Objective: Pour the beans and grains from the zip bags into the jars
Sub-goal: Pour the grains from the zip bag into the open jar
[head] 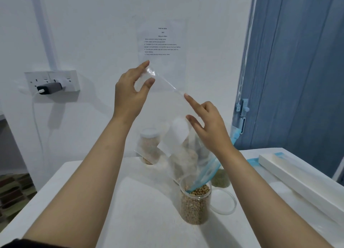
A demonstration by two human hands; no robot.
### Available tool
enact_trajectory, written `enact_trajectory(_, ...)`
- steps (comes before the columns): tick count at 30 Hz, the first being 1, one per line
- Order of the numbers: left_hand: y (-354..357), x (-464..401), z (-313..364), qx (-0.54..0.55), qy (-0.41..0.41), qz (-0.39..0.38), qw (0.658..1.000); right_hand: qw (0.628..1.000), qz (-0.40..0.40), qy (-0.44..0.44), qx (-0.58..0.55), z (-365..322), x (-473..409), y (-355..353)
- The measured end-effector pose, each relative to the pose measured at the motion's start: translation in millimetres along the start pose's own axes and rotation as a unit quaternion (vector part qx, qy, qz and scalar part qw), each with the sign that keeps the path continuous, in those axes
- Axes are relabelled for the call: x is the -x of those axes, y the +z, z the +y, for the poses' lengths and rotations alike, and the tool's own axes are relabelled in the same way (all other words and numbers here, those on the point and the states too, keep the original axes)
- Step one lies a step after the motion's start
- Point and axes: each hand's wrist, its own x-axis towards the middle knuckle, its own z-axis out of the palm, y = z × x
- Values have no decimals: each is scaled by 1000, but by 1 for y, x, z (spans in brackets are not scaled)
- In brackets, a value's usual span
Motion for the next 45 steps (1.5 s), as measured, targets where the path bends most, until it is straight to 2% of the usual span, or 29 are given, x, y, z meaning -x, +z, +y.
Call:
enact_trajectory(3,1,13,-12,-92,24,7,995,1000,18,19,-5,3,6,-5)
enact_trajectory(6,7,36,-26,-174,48,51,982,998,38,40,-4,5,13,-11)
enact_trajectory(9,14,61,-38,-199,29,72,977,997,49,65,1,6,20,-18)
enact_trajectory(14,27,96,-45,-132,-111,62,983,994,85,69,-3,8,32,-23)
enact_trajectory(20,36,109,-45,41,-225,46,973,994,97,55,0,7,39,-23)
enact_trajectory(25,38,106,-48,100,-220,48,969,991,119,66,-2,8,41,-25)
enact_trajectory(36,31,94,-52,92,-194,57,975,987,131,97,-19,6,43,-27)
enact_trajectory(45,25,94,-46,101,-230,22,968,983,153,104,-14,5,48,-26)
